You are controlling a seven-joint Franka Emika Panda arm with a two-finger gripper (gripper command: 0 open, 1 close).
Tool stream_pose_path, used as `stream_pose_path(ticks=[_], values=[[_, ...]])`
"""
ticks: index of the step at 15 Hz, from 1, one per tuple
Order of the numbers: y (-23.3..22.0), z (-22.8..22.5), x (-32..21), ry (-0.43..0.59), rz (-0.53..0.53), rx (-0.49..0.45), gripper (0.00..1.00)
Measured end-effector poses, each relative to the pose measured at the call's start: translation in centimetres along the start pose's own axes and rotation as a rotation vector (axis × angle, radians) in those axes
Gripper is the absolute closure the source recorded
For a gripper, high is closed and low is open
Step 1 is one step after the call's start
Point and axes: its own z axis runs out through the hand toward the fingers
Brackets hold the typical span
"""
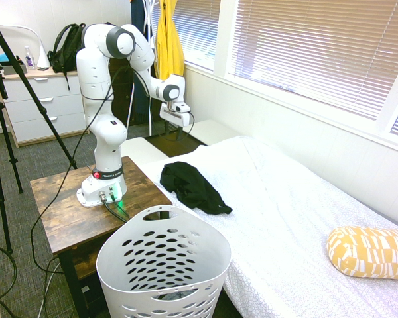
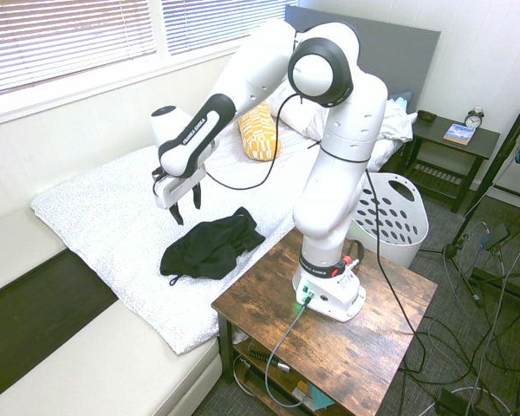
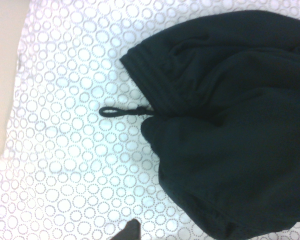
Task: Put my clothes in the laundry bag
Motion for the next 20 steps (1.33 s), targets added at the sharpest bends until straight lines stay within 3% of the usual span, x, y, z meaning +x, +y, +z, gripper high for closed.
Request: stream_pose_path(ticks=[11,20], values=[[-5.5,16.9,-2.8,0.024,-0.252,-0.44,0.0],[-6.8,21.3,-2.7,0.049,-0.417,-0.612,0.0]])
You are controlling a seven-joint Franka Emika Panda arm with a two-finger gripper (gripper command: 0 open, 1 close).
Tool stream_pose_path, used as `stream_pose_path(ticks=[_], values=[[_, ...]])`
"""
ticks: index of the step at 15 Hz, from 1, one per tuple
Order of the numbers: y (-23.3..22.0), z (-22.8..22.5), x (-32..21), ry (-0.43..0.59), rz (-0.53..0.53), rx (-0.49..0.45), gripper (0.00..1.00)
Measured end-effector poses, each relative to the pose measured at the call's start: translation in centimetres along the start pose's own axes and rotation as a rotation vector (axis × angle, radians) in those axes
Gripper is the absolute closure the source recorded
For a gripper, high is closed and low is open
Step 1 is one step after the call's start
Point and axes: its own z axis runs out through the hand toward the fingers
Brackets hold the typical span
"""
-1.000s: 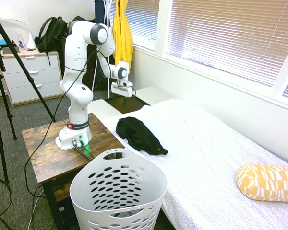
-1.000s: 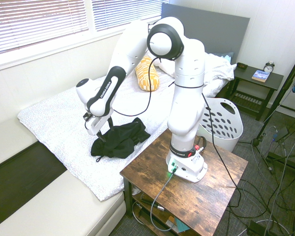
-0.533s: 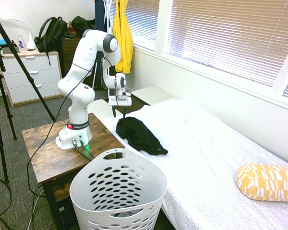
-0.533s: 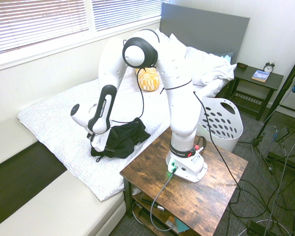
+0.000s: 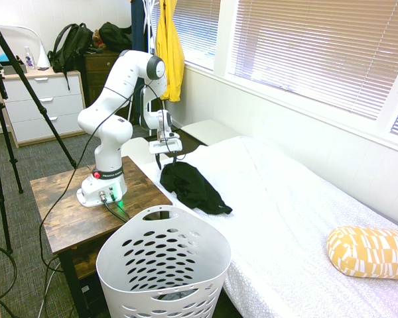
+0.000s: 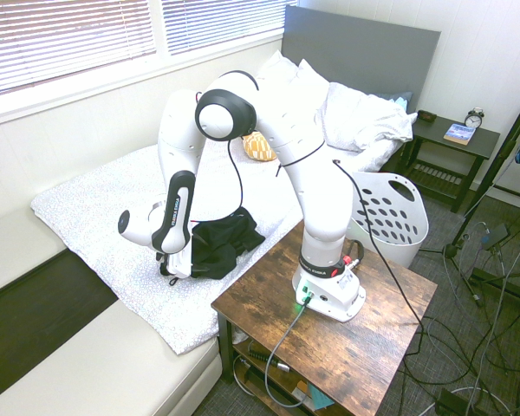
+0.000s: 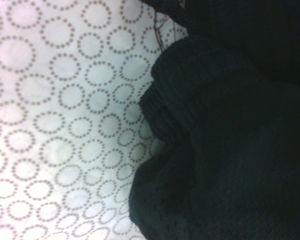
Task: Put my clothes in the laundry bag
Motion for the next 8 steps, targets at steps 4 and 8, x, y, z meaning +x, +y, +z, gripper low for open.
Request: stream_pose_path(ticks=[4,8], values=[[-0.3,1.9,1.9,0.036,-0.019,-0.04,0.0],[-0.3,4.6,2.5,0.06,-0.013,-0.073,1.0]])
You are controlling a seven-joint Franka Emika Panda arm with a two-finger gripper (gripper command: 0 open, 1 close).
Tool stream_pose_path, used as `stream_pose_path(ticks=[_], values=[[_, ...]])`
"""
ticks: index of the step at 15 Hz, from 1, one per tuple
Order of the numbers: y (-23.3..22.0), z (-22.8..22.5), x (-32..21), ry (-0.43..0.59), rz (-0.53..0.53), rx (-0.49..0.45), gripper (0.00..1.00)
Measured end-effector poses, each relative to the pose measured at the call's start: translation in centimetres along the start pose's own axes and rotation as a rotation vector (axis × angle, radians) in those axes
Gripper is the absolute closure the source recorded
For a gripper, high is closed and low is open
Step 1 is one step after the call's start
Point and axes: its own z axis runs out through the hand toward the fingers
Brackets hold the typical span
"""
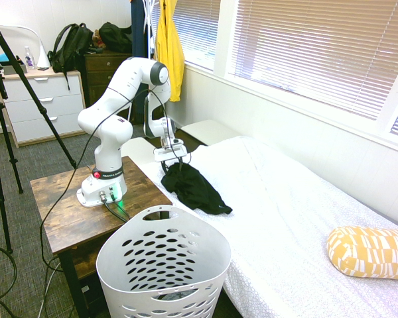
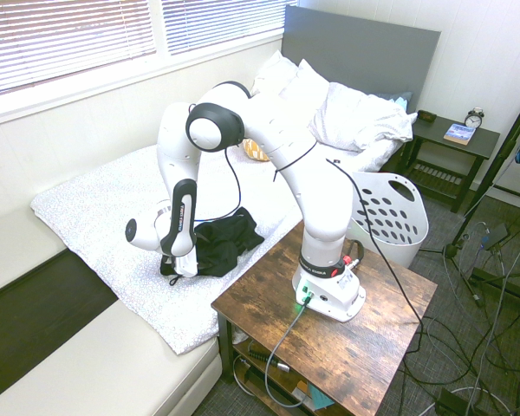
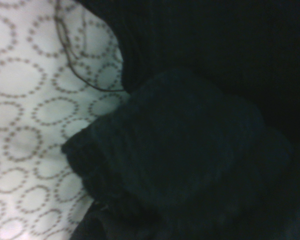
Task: Put my clothes in the laundry bag
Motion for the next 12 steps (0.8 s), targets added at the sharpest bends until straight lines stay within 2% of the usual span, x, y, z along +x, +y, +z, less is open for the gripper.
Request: stream_pose_path(ticks=[5,12], values=[[1.4,2.1,1.1,0.03,0.077,-0.028,1.0],[2.2,3.1,1.2,0.032,0.154,-0.004,1.0]])
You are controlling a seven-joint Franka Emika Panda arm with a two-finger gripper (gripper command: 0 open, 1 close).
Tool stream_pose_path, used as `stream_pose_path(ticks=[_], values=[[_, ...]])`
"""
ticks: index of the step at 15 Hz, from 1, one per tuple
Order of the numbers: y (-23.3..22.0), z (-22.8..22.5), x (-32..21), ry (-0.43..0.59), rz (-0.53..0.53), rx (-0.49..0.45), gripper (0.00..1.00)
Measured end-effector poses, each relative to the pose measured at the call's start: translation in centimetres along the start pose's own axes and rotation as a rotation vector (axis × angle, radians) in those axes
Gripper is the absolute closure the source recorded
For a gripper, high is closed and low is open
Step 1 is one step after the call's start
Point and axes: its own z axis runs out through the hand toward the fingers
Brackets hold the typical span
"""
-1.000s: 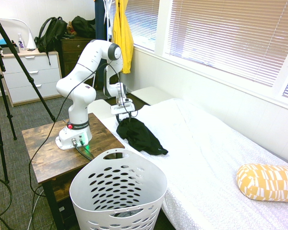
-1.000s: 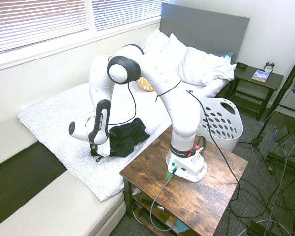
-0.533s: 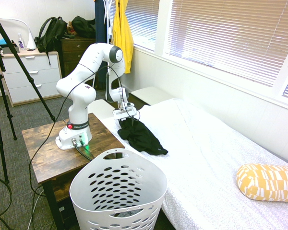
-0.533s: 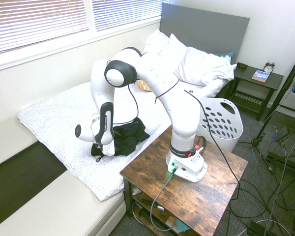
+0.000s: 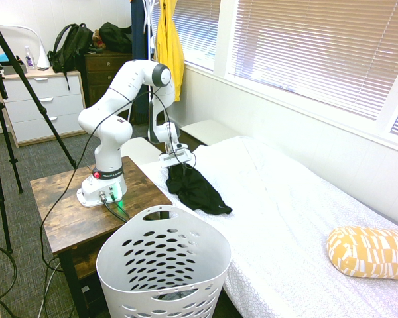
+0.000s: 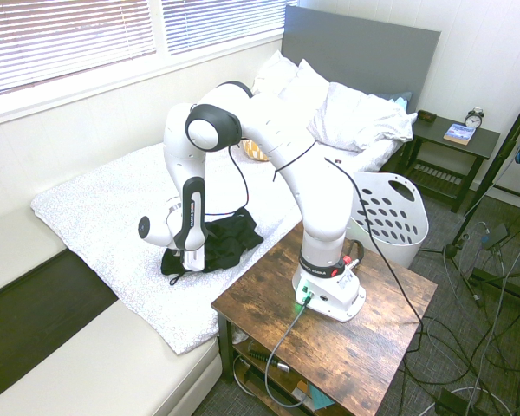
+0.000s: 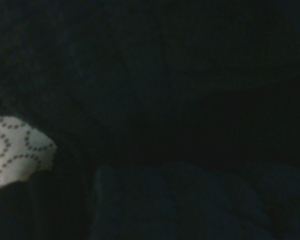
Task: Put my clothes in the laundry bag
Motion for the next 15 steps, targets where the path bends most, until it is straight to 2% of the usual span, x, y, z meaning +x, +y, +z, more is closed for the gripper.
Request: stream_pose_path(ticks=[15], values=[[1.8,-0.6,0.8,-0.034,0.102,0.039,1.0]])
